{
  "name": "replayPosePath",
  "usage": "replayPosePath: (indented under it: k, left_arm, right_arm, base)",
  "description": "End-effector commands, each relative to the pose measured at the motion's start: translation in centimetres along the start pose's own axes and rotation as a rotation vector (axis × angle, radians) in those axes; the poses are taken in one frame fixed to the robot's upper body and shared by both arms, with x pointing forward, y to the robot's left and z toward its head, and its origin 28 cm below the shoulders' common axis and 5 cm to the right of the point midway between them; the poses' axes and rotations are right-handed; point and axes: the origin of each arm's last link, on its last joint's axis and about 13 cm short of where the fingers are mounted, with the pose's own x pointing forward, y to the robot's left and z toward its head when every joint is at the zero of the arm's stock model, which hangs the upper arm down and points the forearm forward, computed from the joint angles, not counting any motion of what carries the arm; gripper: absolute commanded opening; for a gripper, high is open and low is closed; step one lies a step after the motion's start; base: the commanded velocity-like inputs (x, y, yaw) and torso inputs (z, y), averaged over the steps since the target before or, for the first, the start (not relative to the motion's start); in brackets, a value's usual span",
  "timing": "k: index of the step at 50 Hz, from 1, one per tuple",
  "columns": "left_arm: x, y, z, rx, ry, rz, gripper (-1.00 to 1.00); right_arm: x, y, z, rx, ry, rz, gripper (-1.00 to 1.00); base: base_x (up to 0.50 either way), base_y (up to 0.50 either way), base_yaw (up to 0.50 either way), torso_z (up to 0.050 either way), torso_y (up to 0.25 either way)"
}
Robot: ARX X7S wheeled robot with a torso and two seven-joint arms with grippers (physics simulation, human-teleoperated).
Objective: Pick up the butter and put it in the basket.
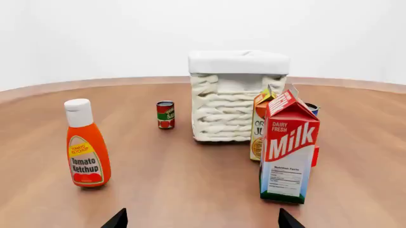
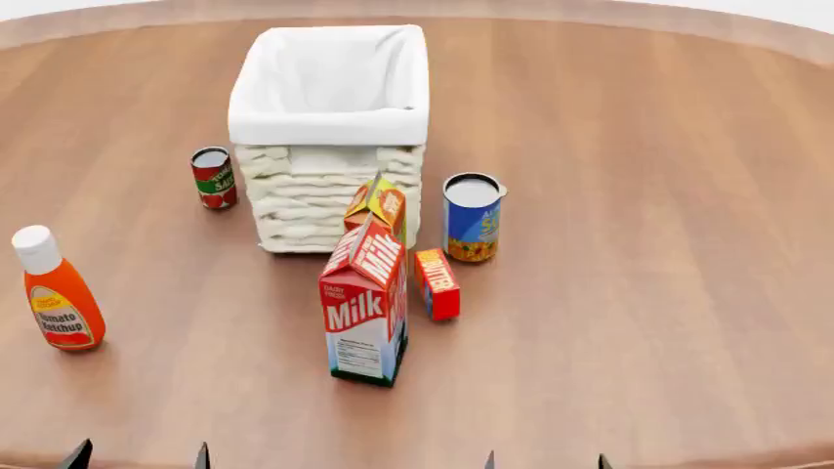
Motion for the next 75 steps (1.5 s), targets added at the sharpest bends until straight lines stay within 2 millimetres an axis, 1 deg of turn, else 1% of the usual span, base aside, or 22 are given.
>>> replayPosePath:
  k: [1,2,7,13,15,16,17,18,19,20,22,26,36,58,62,63,64,65,67,69,75]
  left_arm:
    - [0.0,0.0,-0.2,0.0,0.0,0.0,1.0]
    - [0.1,0.0,0.0,0.001,0.002,-0.001,1.0]
    - [0.4,0.0,0.5,-0.004,-0.005,-0.003,1.0]
    - [0.7,0.0,0.6,-0.01,-0.004,-0.003,1.0]
    - [0.4,-0.2,0.6,0.076,-0.042,-0.015,1.0]
    - [0.4,-0.2,0.6,0.089,-0.064,0.019,1.0]
    - [0.5,-0.2,0.8,0.039,-0.064,0.009,1.0]
    - [0.3,-0.1,1.0,-0.011,-0.055,-0.022,1.0]
    - [0.4,0.0,1.1,-0.03,-0.003,-0.004,1.0]
    - [0.5,-0.1,0.8,0.011,-0.009,-0.015,1.0]
    - [0.5,-0.1,0.5,0.035,-0.008,-0.008,1.0]
    - [0.0,-0.3,0.7,0.062,-0.037,-0.036,1.0]
    - [0.2,-0.2,1.3,0.014,-0.032,-0.024,1.0]
    - [0.0,-0.2,1.7,0.005,-0.041,-0.028,1.0]
    - [0.0,-0.2,1.8,0.004,-0.043,-0.03,1.0]
    - [0.0,-0.2,1.8,0.004,-0.043,-0.03,1.0]
    - [0.0,-0.1,1.8,0.004,-0.044,-0.03,1.0]
    - [0.0,-0.1,1.9,0.004,-0.045,-0.029,1.0]
    - [0.0,-0.1,1.9,0.003,-0.048,-0.03,1.0]
    - [0.0,-0.1,1.9,0.002,-0.048,-0.031,1.0]
    - [-0.2,-0.2,2.0,-0.002,-0.051,-0.045,1.0]
  right_arm:
    - [0.0,0.0,-0.2,0.0,0.0,0.0,1.0]
    - [0.1,0.1,0.0,-0.003,0.005,0.003,1.0]
    - [0.5,0.0,-0.1,0.002,0.01,-0.001,1.0]
    - [0.7,-0.1,0.0,-0.006,0.012,-0.002,1.0]
    - [0.7,-0.2,0.1,-0.007,0.011,-0.007,1.0]
    - [0.7,-0.2,0.1,-0.01,0.009,-0.012,1.0]
    - [0.7,-0.3,0.1,-0.006,-0.01,-0.015,1.0]
    - [0.5,-0.3,0.3,0.031,-0.028,0.022,1.0]
    - [0.5,-0.3,0.4,0.01,-0.023,0.018,1.0]
    - [0.5,-0.3,0.4,-0.019,-0.016,0.022,1.0]
    - [0.5,-0.3,0.3,-0.016,-0.014,0.021,1.0]
    - [0.5,-0.3,0.4,-0.02,-0.007,0.013,1.0]
    - [0.4,-0.2,0.6,-0.029,-0.006,0.015,1.0]
    - [0.4,-0.1,0.9,-0.053,0.002,0.011,1.0]
    - [0.4,0.0,0.9,-0.127,0.033,-0.001,1.0]
    - [0.5,0.1,0.7,-0.126,0.11,0.006,1.0]
    - [0.5,0.1,0.6,-0.157,0.127,0.015,1.0]
    - [0.3,-0.1,0.9,-0.099,0.111,0.007,1.0]
    - [0.1,-0.2,1.1,-0.054,0.052,-0.004,1.0]
    - [0.1,-0.3,1.2,-0.106,0.062,-0.005,1.0]
    - [0.0,-0.3,1.5,-0.105,0.047,-0.005,1.0]
  base:
    - [0.0,0.0,0.0,0.0,0.0]
    - [0.0,0.0,0.0,0.0,0.0]
    - [0.0,0.0,0.0,0.0,0.0]
    - [0.0,0.0,0.0,0.0,0.0]
    - [0.0,0.0,0.0,0.0,0.0]
    - [0.0,0.0,0.0,0.0,0.0]
    - [0.0,0.0,0.0,0.0,0.0]
    - [0.0,0.0,0.5,0.0,0.0]
    - [0.0,0.0,0.5,0.0,0.0]
    - [0.0,0.0,0.5,0.0,0.0]
    - [0.0,0.0,0.5,0.0,0.0]
    - [0.0,0.0,0.5,0.0,0.0]
    - [0.0,0.0,0.5,0.0,0.0]
    - [0.0,0.0,0.5,0.0,0.0]
    - [0.0,0.0,0.5,0.0,0.0]
    - [0.0,0.0,0.0,0.0,0.0]
    - [0.0,0.0,0.0,0.0,0.0]
    - [0.0,0.0,0.0,0.0,0.0]
    - [0.04,-0.28,0.0,0.0,0.0]
    - [0.09,-0.49,0.0,0.0,0.0]
    - [0.09,-0.49,0.0,0.0,0.0]
